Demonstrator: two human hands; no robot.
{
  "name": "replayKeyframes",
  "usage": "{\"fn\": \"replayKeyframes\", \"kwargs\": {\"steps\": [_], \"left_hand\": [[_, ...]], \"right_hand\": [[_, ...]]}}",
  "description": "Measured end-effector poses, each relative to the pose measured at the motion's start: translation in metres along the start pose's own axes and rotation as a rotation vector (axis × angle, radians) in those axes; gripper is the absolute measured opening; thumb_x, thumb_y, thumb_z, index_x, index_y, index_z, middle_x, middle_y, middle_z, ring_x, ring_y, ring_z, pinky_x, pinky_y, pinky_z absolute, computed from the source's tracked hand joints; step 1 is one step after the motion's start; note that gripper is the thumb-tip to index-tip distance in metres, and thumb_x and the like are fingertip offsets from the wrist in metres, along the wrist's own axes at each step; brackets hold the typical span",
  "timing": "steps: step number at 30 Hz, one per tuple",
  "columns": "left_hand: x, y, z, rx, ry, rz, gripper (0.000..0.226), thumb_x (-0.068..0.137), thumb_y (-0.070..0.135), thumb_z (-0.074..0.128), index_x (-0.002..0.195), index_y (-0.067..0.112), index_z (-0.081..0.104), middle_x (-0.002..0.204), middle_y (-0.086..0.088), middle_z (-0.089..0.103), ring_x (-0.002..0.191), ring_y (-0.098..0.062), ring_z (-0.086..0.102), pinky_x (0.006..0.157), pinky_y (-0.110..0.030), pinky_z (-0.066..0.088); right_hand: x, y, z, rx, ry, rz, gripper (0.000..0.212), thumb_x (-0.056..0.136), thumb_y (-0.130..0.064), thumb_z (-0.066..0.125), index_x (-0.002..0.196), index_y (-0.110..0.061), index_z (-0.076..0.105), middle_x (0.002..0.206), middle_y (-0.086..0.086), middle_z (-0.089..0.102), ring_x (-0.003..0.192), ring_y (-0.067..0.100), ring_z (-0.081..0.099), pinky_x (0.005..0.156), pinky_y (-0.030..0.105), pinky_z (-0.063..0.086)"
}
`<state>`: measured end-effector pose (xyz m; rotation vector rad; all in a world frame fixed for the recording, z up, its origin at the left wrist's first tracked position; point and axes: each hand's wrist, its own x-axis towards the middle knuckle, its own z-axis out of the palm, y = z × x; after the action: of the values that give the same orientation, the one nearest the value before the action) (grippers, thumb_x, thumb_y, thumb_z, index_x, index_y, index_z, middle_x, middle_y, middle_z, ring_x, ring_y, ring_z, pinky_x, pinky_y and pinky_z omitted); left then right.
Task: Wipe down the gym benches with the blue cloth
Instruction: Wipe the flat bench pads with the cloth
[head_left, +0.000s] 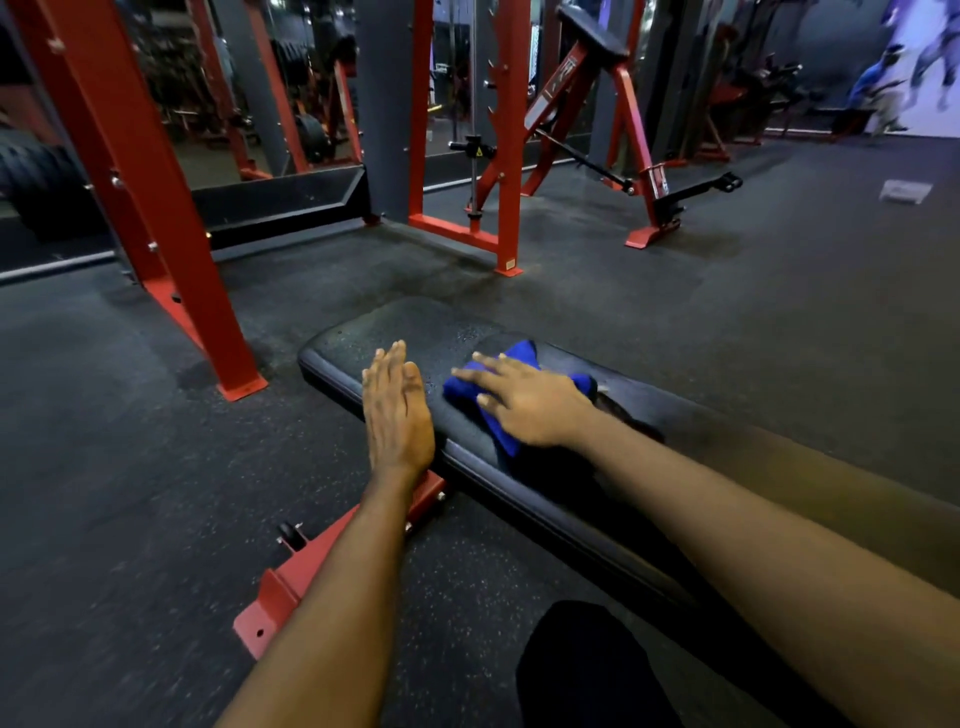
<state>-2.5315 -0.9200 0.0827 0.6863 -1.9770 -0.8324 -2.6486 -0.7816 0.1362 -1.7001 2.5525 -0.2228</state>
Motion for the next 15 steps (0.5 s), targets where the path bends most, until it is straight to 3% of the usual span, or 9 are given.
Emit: {"fn": "replayKeyframes", "kwargs": {"steps": [4,9,15], "left_hand": [[-0.001,-0.016,-0.014,-0.010,-0.032,-0.018,0.060,0.103,0.043,0.016,0.153,0.011,0.027,0.162,0.000,0.020,0.148,-0.004,0.004,0.116,-0.015,-0.010],[0.004,-0.049,-0.032,0.060,-0.144,-0.102,0.054,0.106,0.036,0.013,0.156,0.016,0.010,0.164,0.007,-0.001,0.148,-0.003,-0.010,0.118,-0.020,-0.008],[0.008,-0.055,-0.037,0.063,-0.212,-0.098,0.051,0.108,0.030,0.013,0.156,0.016,0.009,0.164,0.007,-0.003,0.145,0.001,-0.010,0.114,-0.014,-0.009]], "right_hand": [[-0.056,-0.008,0.004,-0.005,0.049,-0.143,0.048,0.105,-0.043,0.031,0.151,-0.051,0.020,0.164,-0.016,0.016,0.151,0.012,0.016,0.120,0.045,0.024],[-0.015,-0.001,0.001,0.055,0.068,0.065,0.046,0.106,-0.041,0.032,0.151,-0.049,0.025,0.163,-0.013,0.021,0.152,0.013,0.015,0.120,0.054,0.019],[0.045,-0.023,0.004,-0.010,0.033,0.146,0.046,0.106,-0.040,0.029,0.152,-0.044,0.026,0.164,-0.009,0.020,0.152,0.022,0.014,0.119,0.058,0.017]]}}
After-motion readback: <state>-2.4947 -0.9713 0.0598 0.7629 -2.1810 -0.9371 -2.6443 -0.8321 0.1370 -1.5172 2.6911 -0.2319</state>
